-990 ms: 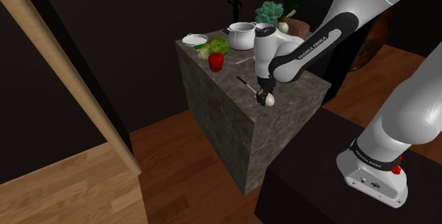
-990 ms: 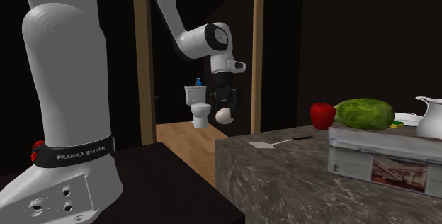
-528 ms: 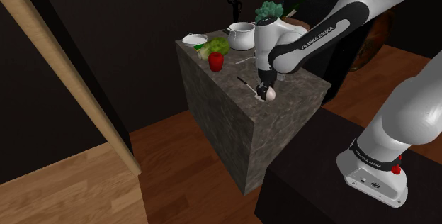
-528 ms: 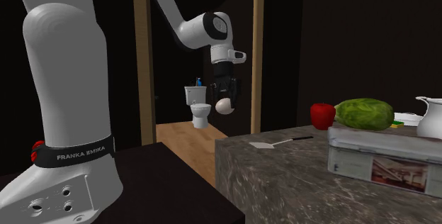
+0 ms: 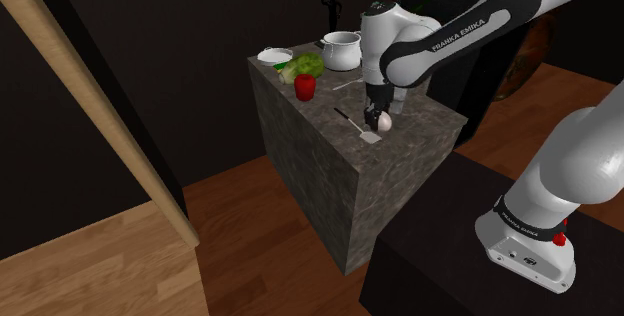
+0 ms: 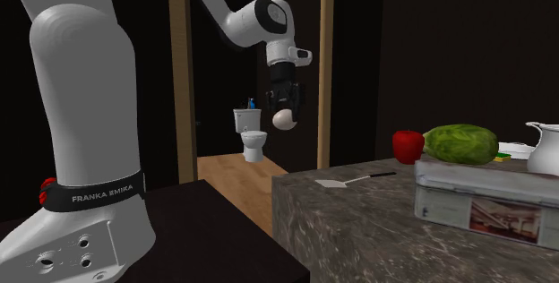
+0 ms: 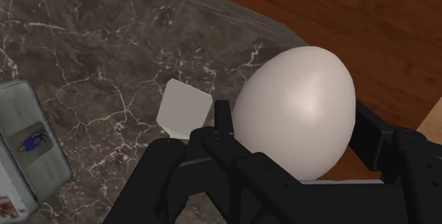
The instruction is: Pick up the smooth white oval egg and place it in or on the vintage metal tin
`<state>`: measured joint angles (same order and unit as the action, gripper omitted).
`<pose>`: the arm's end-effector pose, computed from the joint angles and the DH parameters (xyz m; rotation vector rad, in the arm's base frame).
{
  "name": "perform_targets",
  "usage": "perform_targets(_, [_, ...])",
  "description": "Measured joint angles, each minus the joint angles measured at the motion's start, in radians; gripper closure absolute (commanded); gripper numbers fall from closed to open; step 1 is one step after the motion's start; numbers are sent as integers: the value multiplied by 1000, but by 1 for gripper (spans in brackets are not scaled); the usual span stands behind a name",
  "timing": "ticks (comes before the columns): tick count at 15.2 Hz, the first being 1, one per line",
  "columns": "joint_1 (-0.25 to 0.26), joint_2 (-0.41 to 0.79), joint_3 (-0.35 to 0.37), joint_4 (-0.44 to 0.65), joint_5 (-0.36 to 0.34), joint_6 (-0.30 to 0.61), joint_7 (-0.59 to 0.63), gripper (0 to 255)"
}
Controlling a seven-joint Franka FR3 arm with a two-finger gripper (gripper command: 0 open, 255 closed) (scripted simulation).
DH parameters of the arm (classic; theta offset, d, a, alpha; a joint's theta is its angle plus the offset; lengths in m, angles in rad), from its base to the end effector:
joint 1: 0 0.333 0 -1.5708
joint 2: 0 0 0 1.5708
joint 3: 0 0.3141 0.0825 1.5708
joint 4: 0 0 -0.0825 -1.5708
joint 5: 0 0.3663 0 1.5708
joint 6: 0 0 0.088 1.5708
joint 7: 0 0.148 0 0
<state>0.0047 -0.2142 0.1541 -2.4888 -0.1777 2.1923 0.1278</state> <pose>0.4195 0.0532 0.3288 2.9505 0.2010 -0.0906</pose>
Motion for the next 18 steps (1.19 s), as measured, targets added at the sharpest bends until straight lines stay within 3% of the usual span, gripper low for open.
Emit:
perform_targets(5, [-24, 10, -30, 42, -11, -25, -50, 255])
perform_targets(18, [-167, 250, -189, 307, -58, -1, -320, 255])
